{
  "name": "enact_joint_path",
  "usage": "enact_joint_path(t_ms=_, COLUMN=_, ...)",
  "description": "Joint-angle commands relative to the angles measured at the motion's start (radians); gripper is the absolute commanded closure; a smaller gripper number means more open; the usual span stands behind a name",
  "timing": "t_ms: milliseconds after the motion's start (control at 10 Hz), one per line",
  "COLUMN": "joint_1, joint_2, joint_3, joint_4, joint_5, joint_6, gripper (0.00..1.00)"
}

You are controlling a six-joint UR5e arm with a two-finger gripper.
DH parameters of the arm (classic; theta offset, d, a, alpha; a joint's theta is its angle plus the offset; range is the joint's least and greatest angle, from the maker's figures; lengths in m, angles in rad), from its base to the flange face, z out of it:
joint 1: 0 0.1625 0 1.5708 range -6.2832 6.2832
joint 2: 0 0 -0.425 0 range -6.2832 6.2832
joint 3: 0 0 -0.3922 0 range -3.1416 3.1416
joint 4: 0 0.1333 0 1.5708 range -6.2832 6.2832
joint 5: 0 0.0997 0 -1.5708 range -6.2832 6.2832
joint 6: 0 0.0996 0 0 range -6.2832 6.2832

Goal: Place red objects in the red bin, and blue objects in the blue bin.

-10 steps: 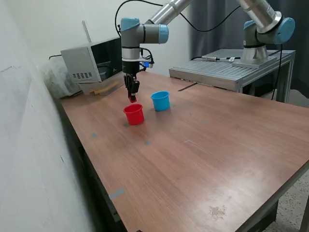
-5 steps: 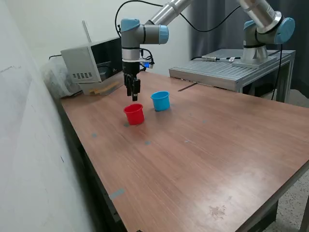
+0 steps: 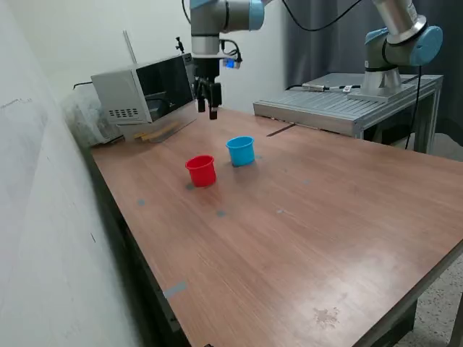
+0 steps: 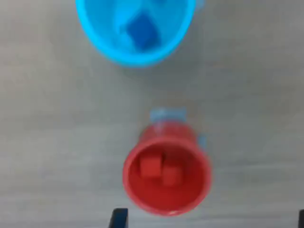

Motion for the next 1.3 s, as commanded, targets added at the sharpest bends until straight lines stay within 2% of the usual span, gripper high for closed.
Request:
enact_joint_path(t_ms=0, joint_1=0.020, joint_2=-0.287, joint_3=0.073, joint_4=0.316, joint_5=-0.002, joint_6=0.004, gripper=0.00)
enact_joint_path(t_ms=200, joint_1=0.021, joint_2=-0.499, joint_3=0.077, joint_4=0.526, joint_5=-0.002, joint_6=0.004, gripper=0.00)
enact_joint_path(t_ms=400, joint_1=0.038, joint_2=-0.626, joint_3=0.077, joint_4=0.684, joint_5=-0.002, joint_6=0.005, gripper=0.00)
enact_joint_path(t_ms=600, joint_1=0.089, joint_2=-0.641, joint_3=0.085, joint_4=0.758, joint_5=0.001, joint_6=0.005, gripper=0.00)
enact_joint_path(t_ms=900, joint_1=0.090, joint_2=-0.666, joint_3=0.128, joint_4=0.785, joint_5=0.009, joint_6=0.004, gripper=0.00)
enact_joint_path(t_ms=1200, joint_1=0.089, joint_2=-0.704, joint_3=0.189, joint_4=0.916, joint_5=0.008, joint_6=0.002, gripper=0.00)
